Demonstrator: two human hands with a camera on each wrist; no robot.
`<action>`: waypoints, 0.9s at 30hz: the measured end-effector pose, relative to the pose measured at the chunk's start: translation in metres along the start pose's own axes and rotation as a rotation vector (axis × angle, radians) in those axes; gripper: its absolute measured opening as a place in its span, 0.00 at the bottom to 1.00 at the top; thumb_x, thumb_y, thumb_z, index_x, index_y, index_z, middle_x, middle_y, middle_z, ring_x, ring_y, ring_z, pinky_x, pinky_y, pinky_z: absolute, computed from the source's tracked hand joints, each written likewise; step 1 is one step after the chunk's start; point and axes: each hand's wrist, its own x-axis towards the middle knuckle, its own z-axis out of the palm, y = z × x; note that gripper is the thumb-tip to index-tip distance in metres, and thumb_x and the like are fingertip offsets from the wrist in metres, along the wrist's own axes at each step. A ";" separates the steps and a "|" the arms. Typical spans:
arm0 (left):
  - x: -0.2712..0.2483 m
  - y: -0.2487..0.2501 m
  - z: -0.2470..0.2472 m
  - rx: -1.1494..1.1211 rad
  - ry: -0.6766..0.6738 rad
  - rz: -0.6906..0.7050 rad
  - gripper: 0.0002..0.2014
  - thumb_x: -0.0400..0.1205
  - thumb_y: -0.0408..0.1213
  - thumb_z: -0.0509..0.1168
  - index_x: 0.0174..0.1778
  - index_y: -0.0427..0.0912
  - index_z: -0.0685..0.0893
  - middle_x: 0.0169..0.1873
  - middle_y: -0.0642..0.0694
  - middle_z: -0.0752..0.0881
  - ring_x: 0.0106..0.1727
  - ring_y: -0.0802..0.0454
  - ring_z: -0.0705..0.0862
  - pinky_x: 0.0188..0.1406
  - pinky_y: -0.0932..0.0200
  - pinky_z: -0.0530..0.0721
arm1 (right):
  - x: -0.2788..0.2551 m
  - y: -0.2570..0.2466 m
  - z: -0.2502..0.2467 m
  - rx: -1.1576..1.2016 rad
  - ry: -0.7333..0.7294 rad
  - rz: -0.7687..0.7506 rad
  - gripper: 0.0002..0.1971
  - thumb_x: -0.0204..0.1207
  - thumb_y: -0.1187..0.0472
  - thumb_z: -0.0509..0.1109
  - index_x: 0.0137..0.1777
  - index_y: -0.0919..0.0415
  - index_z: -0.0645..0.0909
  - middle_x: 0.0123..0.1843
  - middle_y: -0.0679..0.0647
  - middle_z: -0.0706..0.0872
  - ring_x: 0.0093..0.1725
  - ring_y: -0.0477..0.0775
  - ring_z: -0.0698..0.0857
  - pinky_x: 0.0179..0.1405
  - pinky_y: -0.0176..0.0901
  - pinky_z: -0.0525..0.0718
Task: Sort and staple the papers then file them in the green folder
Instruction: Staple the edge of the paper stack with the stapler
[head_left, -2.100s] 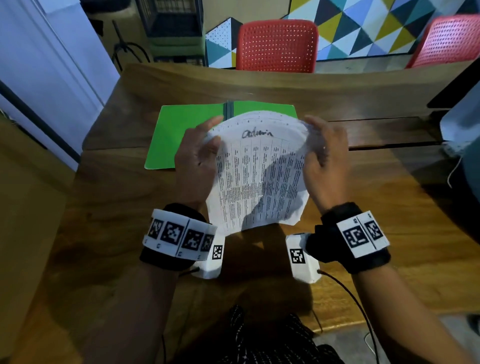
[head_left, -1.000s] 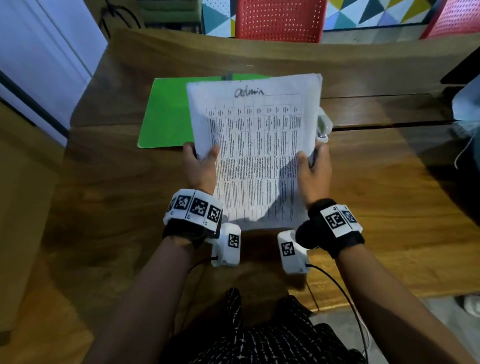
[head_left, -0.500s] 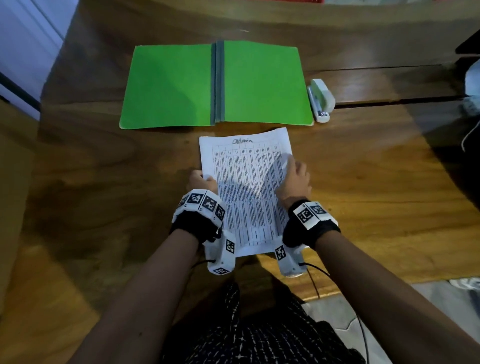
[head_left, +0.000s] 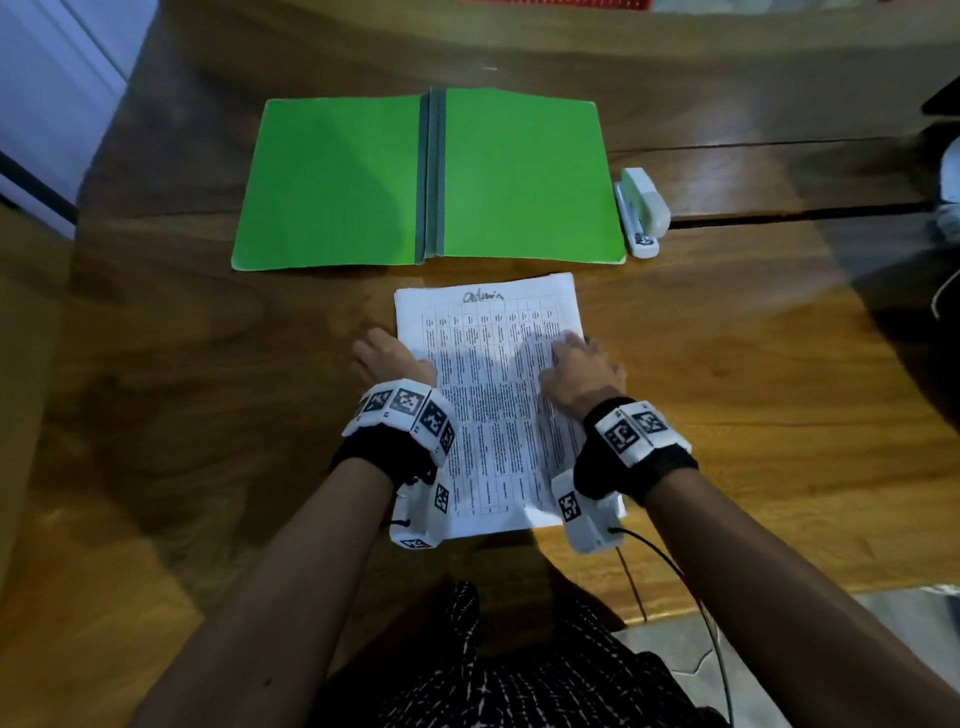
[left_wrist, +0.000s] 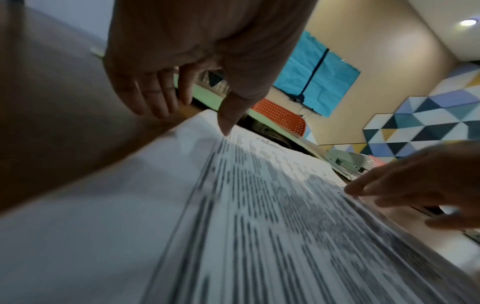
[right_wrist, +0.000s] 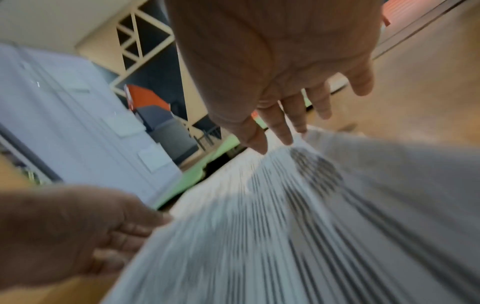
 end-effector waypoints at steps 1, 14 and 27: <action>0.002 0.007 -0.003 0.013 0.013 0.035 0.25 0.75 0.30 0.69 0.67 0.32 0.70 0.70 0.33 0.70 0.73 0.35 0.68 0.71 0.41 0.71 | 0.004 0.000 -0.014 0.034 0.052 0.013 0.22 0.78 0.58 0.58 0.72 0.61 0.70 0.77 0.59 0.70 0.77 0.61 0.67 0.78 0.64 0.60; 0.018 0.109 0.054 0.407 -0.429 0.609 0.30 0.77 0.40 0.69 0.75 0.43 0.67 0.74 0.40 0.67 0.77 0.41 0.64 0.73 0.44 0.66 | 0.137 0.034 -0.150 0.128 0.254 0.225 0.28 0.79 0.62 0.61 0.77 0.65 0.59 0.79 0.65 0.63 0.76 0.67 0.67 0.74 0.59 0.69; 0.033 0.099 0.062 0.527 -0.410 0.674 0.31 0.75 0.45 0.70 0.71 0.41 0.68 0.71 0.41 0.69 0.74 0.42 0.66 0.72 0.43 0.68 | 0.169 0.050 -0.125 0.337 0.246 0.254 0.22 0.80 0.56 0.62 0.68 0.71 0.70 0.68 0.68 0.79 0.65 0.66 0.81 0.53 0.47 0.80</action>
